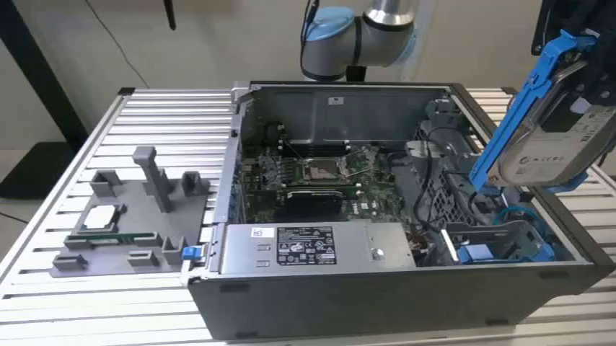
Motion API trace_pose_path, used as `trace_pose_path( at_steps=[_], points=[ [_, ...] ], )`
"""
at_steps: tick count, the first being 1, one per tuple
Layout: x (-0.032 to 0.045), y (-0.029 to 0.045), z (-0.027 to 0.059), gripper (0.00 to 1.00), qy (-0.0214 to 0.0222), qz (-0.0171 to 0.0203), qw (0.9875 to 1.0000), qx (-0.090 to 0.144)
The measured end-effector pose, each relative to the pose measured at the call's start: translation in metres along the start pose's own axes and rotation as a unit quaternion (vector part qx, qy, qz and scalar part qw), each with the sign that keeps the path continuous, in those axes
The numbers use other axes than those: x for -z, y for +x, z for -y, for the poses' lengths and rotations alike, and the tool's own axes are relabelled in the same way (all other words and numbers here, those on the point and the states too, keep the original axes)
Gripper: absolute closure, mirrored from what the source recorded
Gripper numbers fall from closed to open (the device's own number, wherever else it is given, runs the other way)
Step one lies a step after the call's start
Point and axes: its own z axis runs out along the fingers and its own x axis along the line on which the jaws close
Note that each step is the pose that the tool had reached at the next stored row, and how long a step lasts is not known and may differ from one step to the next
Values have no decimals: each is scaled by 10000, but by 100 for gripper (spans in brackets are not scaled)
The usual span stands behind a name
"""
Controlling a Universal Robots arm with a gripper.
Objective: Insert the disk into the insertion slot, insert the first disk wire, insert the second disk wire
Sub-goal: 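Insert the disk into the insertion slot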
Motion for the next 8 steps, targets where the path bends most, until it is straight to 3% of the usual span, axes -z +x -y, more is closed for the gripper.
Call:
trace_pose_path(
  at_steps=[8],
  points=[
    [0, 0, 0, 100, 1, 0, 10000, 0]
  ],
)
